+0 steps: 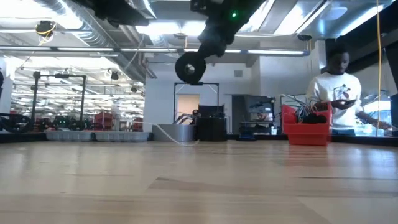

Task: Coil cords
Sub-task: Coil the white wire onto the black spool

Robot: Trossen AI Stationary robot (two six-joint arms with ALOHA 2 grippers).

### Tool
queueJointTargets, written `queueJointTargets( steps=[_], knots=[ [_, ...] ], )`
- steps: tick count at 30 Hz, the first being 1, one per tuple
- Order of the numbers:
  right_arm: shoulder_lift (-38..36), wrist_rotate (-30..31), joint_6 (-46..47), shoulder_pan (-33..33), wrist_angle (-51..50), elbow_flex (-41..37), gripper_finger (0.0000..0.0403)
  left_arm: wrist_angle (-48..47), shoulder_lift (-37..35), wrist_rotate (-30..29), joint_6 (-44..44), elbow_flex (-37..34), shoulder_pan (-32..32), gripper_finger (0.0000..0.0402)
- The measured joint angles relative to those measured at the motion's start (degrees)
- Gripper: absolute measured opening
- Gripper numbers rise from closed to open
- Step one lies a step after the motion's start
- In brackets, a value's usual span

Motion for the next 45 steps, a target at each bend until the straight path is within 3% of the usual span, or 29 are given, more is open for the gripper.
queueJointTargets(
  steps=[5, 13, 17, 31, 45],
  knots=[
    [2.6, -0.6, 0.0, -1.6, 9.9, -0.1, 0.0005, 5.0, 4.1, 0.3, 0.4, 0.0, -0.4, 0.0001],
    [3.0, -8.3, -0.2, -1.8, 26.3, -0.1, 0.0005, 16.1, 12.3, 0.6, 3.8, 0.1, -0.4, 0.0001],
    [2.9, -10.6, -0.2, -1.7, 32.1, -0.1, 0.0005, 17.3, 15.5, 0.0, 5.0, 0.1, 0.1, 0.0001],
    [-6.4, -13.7, -0.6, 0.1, 32.0, -0.3, 0.0005, 18.7, 20.7, 0.3, 5.7, 0.4, 6.0, 0.0001],
    [-13.9, -13.1, -3.4, 3.7, 29.4, -0.2, 0.0005, 18.1, 22.4, 0.2, 6.4, 0.2, 6.6, 0.0001]
  ],
)
